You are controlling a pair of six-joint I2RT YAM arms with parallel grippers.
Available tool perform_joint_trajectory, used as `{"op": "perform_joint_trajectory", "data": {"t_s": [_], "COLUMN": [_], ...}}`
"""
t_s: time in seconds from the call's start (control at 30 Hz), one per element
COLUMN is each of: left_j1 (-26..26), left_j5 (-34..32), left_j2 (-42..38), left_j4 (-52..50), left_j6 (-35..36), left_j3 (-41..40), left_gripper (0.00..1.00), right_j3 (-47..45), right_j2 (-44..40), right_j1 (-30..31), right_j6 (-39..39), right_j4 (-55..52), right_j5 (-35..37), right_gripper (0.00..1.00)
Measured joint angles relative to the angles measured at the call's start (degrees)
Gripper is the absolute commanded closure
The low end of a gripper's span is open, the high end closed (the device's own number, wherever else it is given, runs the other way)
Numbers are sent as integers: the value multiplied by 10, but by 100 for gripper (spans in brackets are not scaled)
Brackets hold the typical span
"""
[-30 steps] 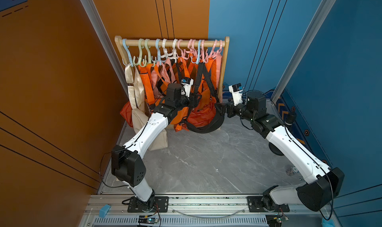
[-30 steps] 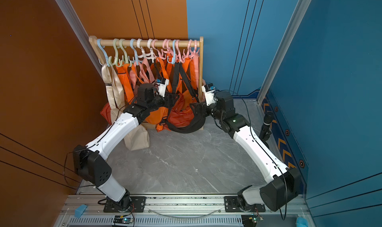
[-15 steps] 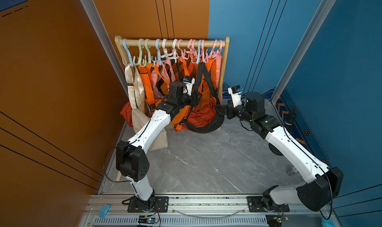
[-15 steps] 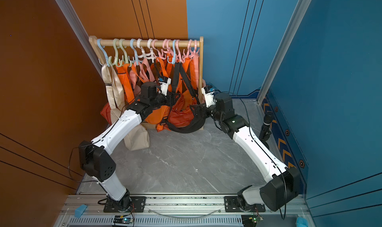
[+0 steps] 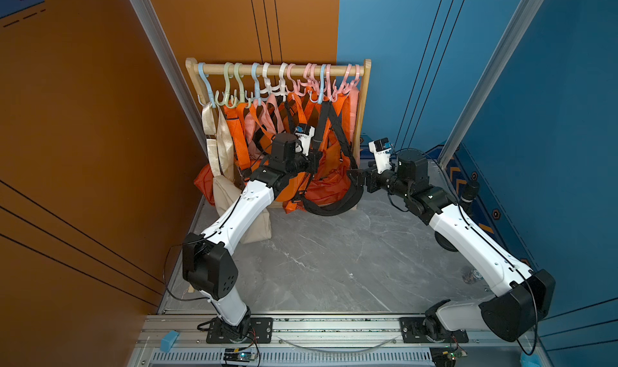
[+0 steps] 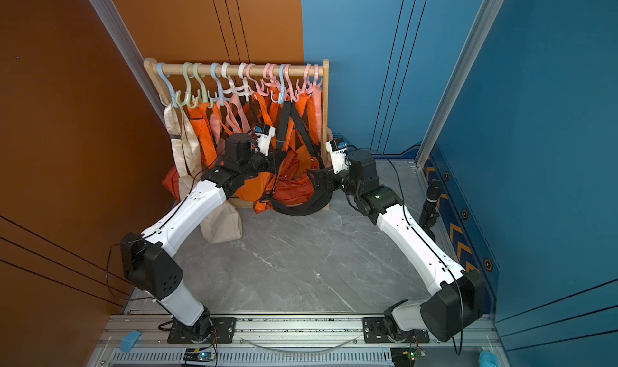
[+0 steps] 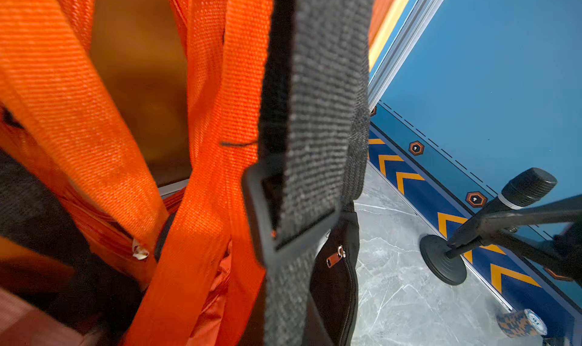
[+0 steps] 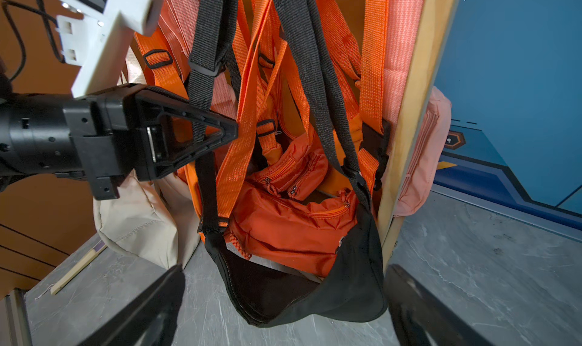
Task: Take the bag off the hook
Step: Pick up the bag from the hook.
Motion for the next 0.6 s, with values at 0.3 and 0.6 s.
{"op": "perform_joint_trajectory", "data": {"t_s": [0.3,0.6], "left_j1": [14,32], "left_j5": [-2,-1], "left_j2": [-63,-75], "left_j4": [2,3], "left_j6": [-1,-1], "left_j3": [-34,-47], "left_gripper": [100,100], "right_j3": [14,103], "right_j2": [21,94], "right_j1": [0,2], "right_j6": [0,-8], "right_j4": [0,2], "right_j5": [-8,-19], "right_gripper": [0,1]}}
